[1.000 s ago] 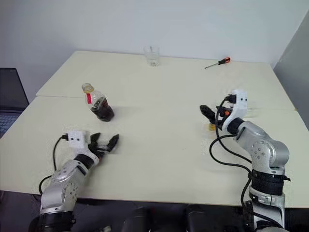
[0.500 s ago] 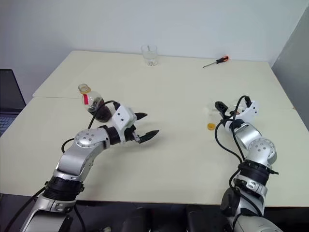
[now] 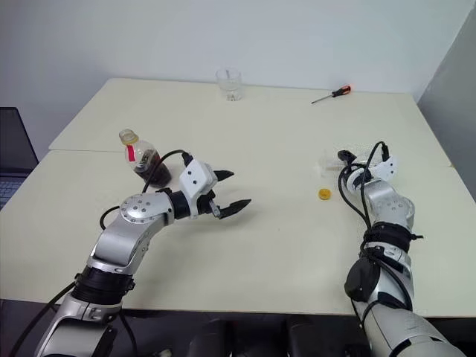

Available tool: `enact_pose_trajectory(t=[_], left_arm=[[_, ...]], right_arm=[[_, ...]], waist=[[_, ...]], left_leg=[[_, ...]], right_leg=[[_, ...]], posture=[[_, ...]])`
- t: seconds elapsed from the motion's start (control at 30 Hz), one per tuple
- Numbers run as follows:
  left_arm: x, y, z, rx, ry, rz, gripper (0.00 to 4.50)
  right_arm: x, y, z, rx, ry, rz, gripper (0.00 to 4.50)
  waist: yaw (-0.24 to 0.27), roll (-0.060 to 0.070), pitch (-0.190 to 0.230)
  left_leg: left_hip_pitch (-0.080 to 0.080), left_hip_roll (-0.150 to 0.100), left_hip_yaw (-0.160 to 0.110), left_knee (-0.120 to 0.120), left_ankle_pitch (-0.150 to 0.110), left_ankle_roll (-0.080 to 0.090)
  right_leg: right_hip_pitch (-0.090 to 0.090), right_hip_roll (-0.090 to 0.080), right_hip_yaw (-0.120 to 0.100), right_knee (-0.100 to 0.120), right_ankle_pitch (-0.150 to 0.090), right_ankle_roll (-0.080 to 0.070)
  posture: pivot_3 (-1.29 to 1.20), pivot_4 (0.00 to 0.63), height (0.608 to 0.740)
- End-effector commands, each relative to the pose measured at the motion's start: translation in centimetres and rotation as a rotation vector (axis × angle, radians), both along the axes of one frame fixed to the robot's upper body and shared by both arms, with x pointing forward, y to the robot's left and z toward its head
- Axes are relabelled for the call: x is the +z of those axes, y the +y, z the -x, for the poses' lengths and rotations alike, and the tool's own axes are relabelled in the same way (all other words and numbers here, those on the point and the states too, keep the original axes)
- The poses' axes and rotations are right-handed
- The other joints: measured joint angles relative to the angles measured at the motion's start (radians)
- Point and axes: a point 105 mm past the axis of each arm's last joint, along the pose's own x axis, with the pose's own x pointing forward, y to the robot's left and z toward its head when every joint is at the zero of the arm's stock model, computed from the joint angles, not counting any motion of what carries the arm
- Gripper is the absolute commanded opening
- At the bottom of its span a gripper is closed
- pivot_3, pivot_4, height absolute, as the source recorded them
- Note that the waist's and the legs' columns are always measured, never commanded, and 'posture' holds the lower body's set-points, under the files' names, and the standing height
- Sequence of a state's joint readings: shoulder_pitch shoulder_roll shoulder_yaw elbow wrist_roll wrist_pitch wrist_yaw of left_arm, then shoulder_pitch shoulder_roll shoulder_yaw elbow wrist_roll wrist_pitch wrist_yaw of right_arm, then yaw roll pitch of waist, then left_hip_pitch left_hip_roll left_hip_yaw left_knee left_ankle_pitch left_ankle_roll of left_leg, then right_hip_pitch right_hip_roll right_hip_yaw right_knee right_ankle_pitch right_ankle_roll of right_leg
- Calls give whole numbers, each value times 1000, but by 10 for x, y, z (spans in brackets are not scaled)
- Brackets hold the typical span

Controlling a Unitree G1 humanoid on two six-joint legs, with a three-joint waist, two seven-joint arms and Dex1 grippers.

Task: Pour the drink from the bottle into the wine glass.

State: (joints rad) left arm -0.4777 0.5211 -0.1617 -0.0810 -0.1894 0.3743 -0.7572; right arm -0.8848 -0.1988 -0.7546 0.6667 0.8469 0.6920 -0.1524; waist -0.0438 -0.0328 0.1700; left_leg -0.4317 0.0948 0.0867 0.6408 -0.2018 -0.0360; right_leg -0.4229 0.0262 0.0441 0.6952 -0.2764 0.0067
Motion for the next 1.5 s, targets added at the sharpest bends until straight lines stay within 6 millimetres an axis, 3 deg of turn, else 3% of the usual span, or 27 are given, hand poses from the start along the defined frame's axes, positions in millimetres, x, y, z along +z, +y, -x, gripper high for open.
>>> enact_pose_trajectory(t=[0.03,0.2,0.27,0.43,0.6,0.67,0.7,0.9,1.0,1.03,1.17,1.23,1.37,1.5], left_arm=[[15,-7,3,-27,-65,-1,4476],[22,-3,-2,13,-107,2,4476],[24,-2,-3,21,-114,4,4500],[24,0,-3,32,-112,6,4500],[18,2,-1,38,-100,-1,4500],[18,3,0,43,-99,1,4500],[17,3,0,44,-99,1,4500],[8,15,4,73,-69,-23,4500],[-3,25,10,90,-38,-57,4500],[-8,30,13,99,-22,-61,4500],[-17,43,22,119,43,-48,4500],[-15,48,28,118,78,-19,4500],[2,61,38,112,102,82,4500],[9,70,49,103,105,121,4500]], right_arm=[[17,-4,-8,-35,-59,-19,4500],[1,-19,-12,-187,34,-46,4500],[-2,-20,-13,-205,44,-58,4129],[-2,-18,-13,-222,54,-25,2494],[16,-13,-17,-199,8,56,718],[28,-8,-20,-183,-31,106,277],[32,-6,-20,-179,-45,121,229],[105,28,-20,-123,-347,235,225],[128,56,-11,-58,-496,350,225],[131,74,-7,-2,-556,421,225],[119,144,15,219,-754,761,224],[103,168,22,277,-803,839,221],[83,186,21,315,-824,871,219],[65,191,19,338,-818,884,218]], waist=[[0,0,0],[-1,0,0],[0,0,0],[2,0,0],[2,0,0],[4,0,0],[5,0,0],[-1,3,2],[-7,3,2],[-8,3,2],[-11,3,1],[-12,3,1],[-7,3,2],[-3,2,2]], left_leg=[[0,0,0,0,0,0],[0,0,0,0,0,0],[0,0,0,0,0,0],[0,0,0,1,0,0],[0,0,0,0,0,0],[0,0,0,0,0,0],[0,0,0,0,0,0],[-1,0,0,-1,0,0],[0,1,-1,-4,0,0],[0,1,-1,-5,0,0],[0,2,-2,-10,0,0],[1,3,-2,-10,0,0],[0,2,-1,-10,1,-1],[0,1,-1,-9,1,-2]], right_leg=[[0,0,0,0,0,0],[0,0,0,0,0,0],[1,0,0,0,0,0],[1,-1,0,0,0,0],[1,-1,0,0,0,0],[1,-1,-1,0,0,0],[1,-1,-1,0,0,0],[-2,-1,2,0,1,-1],[-3,-1,2,0,1,-2],[-3,-1,1,0,2,-4],[-4,-1,1,-2,1,-6],[-4,-1,0,-2,1,-7],[-5,-2,-1,-1,1,-7],[-3,-5,-2,-2,1,-7]], posture=[[0,150,740],[0,150,740],[0,150,740],[0,150,740],[0,150,740],[0,150,740],[0,150,740],[0,150,740],[0,150,740],[0,150,740],[0,150,740],[0,150,740],[0,150,740],[0,150,740]])
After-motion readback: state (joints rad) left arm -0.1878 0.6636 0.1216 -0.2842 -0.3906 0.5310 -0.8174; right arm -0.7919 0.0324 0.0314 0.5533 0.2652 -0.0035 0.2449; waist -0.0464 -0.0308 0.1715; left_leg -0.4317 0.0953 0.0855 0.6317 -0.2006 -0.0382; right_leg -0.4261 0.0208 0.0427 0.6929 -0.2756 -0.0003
